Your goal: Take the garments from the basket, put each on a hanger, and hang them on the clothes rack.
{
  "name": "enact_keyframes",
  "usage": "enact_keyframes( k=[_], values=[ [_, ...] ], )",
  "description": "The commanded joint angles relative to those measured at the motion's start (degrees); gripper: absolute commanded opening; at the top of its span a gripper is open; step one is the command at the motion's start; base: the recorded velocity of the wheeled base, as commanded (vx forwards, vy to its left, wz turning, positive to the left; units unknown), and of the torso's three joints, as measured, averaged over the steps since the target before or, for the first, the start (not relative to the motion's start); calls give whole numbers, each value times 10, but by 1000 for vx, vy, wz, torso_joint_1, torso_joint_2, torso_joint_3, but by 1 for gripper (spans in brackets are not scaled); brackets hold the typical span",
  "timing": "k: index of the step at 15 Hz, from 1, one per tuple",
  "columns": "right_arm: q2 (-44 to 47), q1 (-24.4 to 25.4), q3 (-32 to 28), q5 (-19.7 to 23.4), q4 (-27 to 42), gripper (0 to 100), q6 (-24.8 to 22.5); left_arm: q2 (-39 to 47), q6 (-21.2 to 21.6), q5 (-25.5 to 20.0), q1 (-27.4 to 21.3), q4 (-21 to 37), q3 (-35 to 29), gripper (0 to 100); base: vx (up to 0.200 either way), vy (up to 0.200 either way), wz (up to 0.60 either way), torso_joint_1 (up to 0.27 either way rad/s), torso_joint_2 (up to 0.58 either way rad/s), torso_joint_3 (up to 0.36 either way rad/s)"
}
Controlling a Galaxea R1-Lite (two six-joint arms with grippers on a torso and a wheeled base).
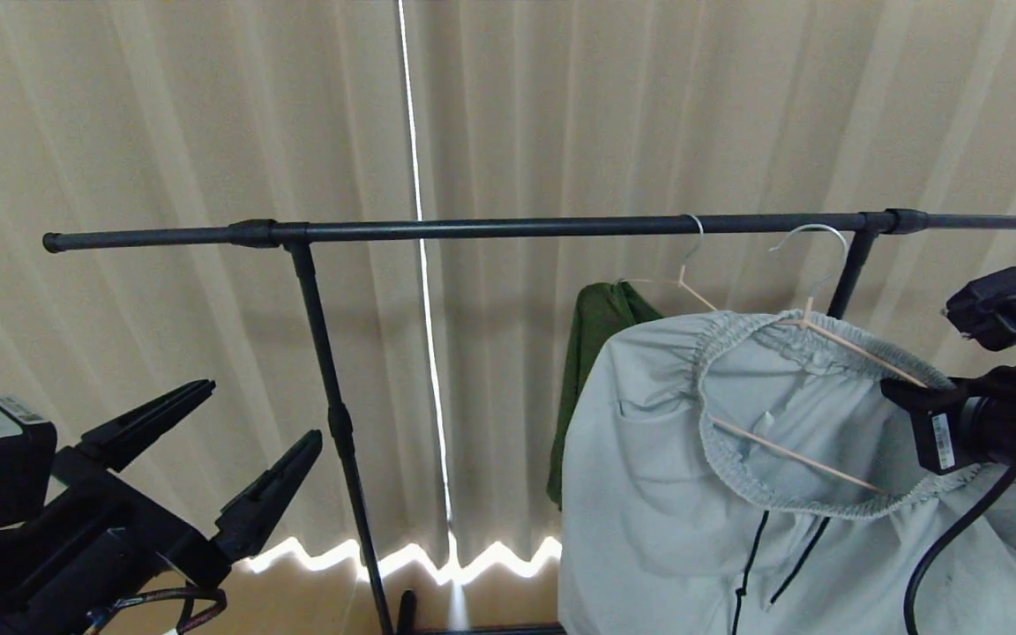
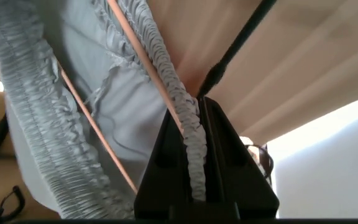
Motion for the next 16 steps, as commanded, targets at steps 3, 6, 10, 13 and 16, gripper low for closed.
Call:
enact_keyframes(
  k=[3,6,10,13,16],
  values=[
    [3,4,-2,2,0,0,0,1,0,0,0,0,2,100,0,0,0,0,0,0],
    [13,36,-16,1,-1,0,11,3,-1,0,0,0,1,100,0,0,0,0,0,0],
    [65,101,-94,-2,10,0,52,-1,4,1,0,-1,-4,100,0,0,0,0,0,0],
    [143,111,-163,-18,18,0,52,-39,27,5,1,30,-40,100,0,0,0,0,0,0],
    [218,115,-245,-36,47,0,53,-226,33,6,1,346,-138,100,0,0,0,0,0,0]
  ],
)
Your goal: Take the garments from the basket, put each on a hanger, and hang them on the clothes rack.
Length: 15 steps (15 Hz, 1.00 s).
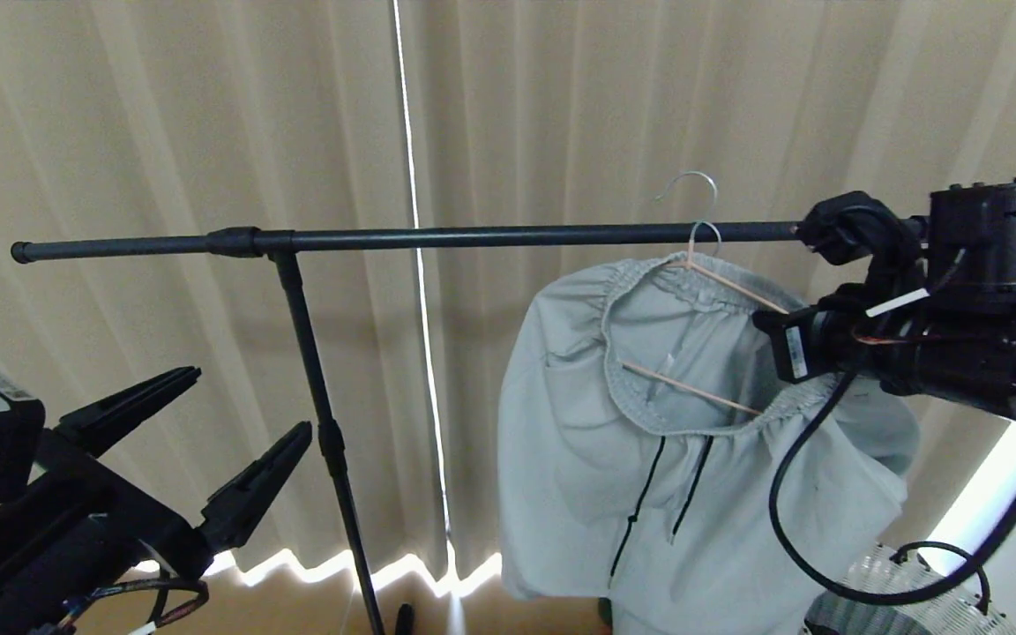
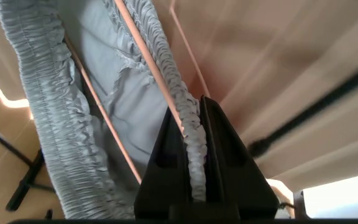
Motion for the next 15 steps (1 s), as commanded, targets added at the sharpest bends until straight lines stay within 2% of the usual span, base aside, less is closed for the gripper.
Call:
enact_keyframes(
  k=[1,3,4,15],
  values=[
    [77,3,-51,-6,12,0,0,-208,-3,-4,-2,303,-116,100,0,0,0,0,0,0],
    [110,1,-73,-23,12,0,0,-296,-31,-6,-4,532,-207,100,0,0,0,0,0,0],
    [123,1,-81,-28,12,0,1,-314,-37,-6,-4,590,-231,100,0,0,0,0,0,0],
    [141,14,-89,-29,5,0,3,-313,-41,-2,-2,604,-234,100,0,0,0,0,0,0]
  ],
)
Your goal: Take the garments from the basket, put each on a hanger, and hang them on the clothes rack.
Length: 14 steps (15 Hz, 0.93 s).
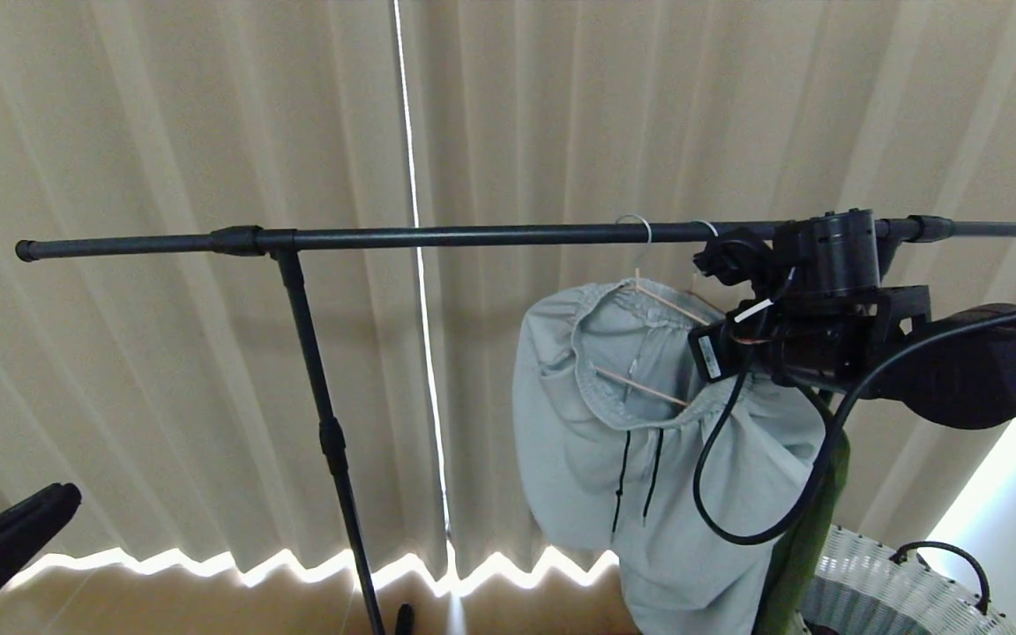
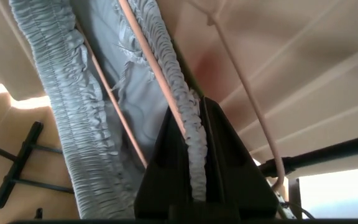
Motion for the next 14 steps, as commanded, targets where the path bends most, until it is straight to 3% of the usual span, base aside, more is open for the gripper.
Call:
enact_keyframes(
  k=[1,2,3,6,9,13,14],
  values=[
    [0,1,1,0,2,0,-1,0,0,0,0,0,1,100,0,0,0,0,0,0],
    [-1,1,2,1,3,0,-1,0,0,0,0,0,1,100,0,0,0,0,0,0],
    [0,1,2,1,-2,100,0,0,0,0,0,0,1,100,0,0,0,0,0,0],
    [-4,3,9,10,-16,100,6,0,0,0,0,0,2,100,0,0,0,0,0,0],
    [-4,3,39,20,-82,100,13,1,0,0,0,1,2,100,0,0,0,0,0,0],
    [-5,3,89,67,-144,100,11,1,0,0,1,2,2,100,0,0,0,0,0,0],
    [-3,3,99,95,-163,100,10,1,0,0,1,2,2,100,0,0,0,0,0,0]
  ],
)
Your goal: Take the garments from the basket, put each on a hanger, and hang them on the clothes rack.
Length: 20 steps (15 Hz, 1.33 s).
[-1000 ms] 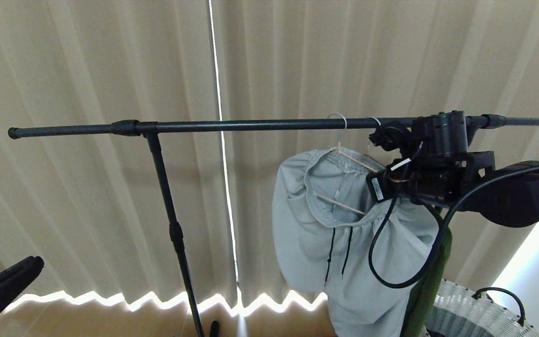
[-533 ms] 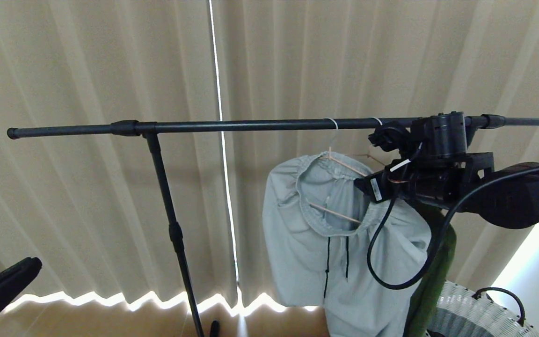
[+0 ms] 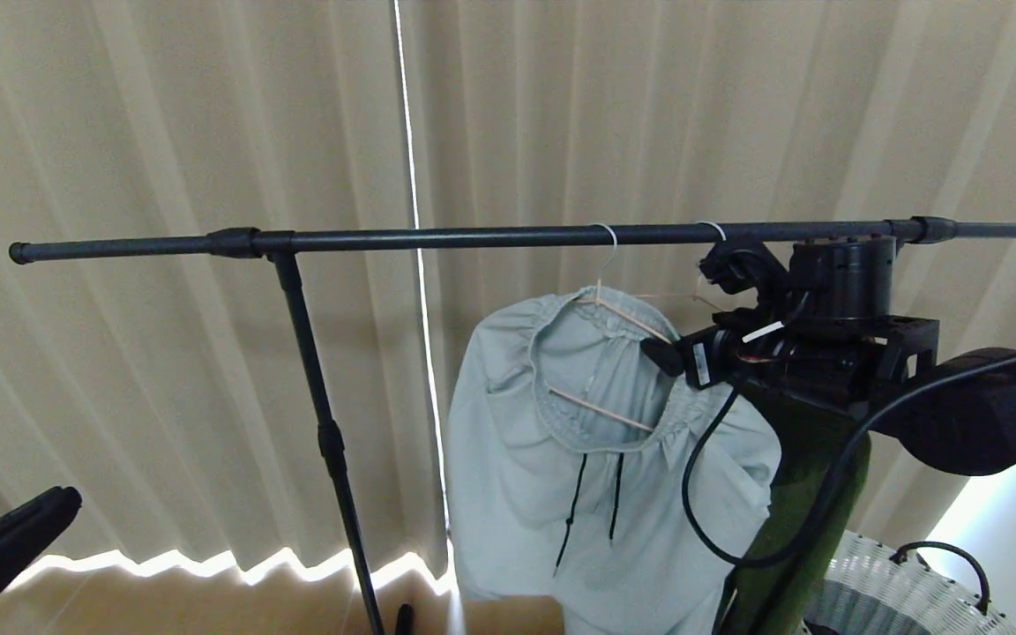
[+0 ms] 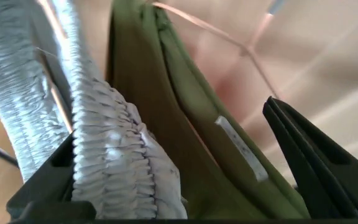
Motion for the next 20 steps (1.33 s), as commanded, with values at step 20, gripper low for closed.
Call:
enact_keyframes(
  k=[20],
  values=[
    [-321,-1,287,126,-207,100,-5,-46,-1,17,159,0,126,100,0,0,0,0,0,0]
  ],
)
